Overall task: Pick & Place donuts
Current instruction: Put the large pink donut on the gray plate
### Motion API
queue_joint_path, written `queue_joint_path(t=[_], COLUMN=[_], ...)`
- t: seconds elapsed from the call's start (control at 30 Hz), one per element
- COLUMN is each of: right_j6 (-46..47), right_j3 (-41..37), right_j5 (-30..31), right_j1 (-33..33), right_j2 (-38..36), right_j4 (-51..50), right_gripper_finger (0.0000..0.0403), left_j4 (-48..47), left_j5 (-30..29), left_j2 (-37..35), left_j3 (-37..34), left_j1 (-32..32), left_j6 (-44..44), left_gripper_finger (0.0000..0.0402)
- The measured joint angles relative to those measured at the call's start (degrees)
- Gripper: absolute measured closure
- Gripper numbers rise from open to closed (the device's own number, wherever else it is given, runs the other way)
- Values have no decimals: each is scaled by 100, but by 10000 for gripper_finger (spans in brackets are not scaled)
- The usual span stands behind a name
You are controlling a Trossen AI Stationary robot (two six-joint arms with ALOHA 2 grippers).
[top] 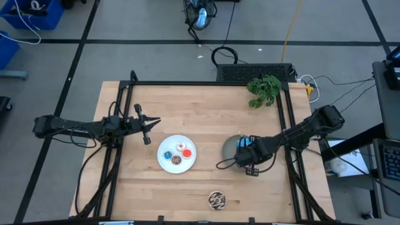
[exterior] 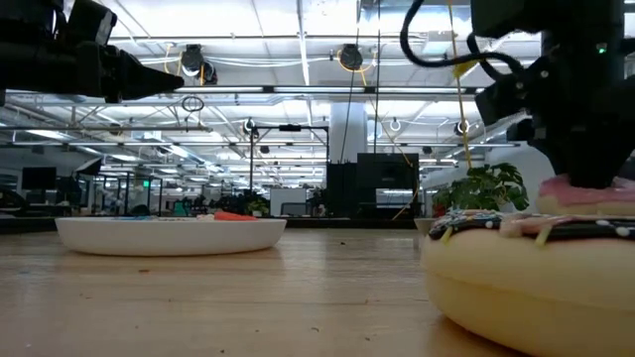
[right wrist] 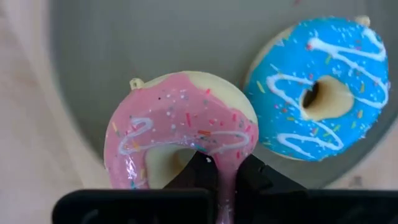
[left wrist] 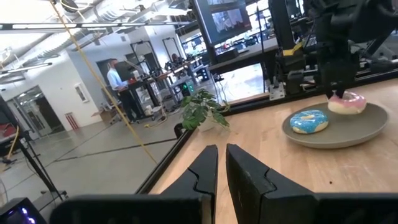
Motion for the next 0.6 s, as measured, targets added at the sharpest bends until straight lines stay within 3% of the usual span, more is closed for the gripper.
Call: queue_joint_path(t=[0.3,0.6], right_j6=[-122,119], right_j3=[-315,-315], right_j5=[-328,-295], right_j1=[-141,-145], right_j2=[5,-9], right_j4=[244,331], right_gripper_finger=[375,256], left_j4=[-4,-4], left_j5=[-12,-16], left_j2=[-1,-2], left_j3=[0,0], left_j1=[0,0], left_j6=[0,0], left_gripper_finger=[362,362])
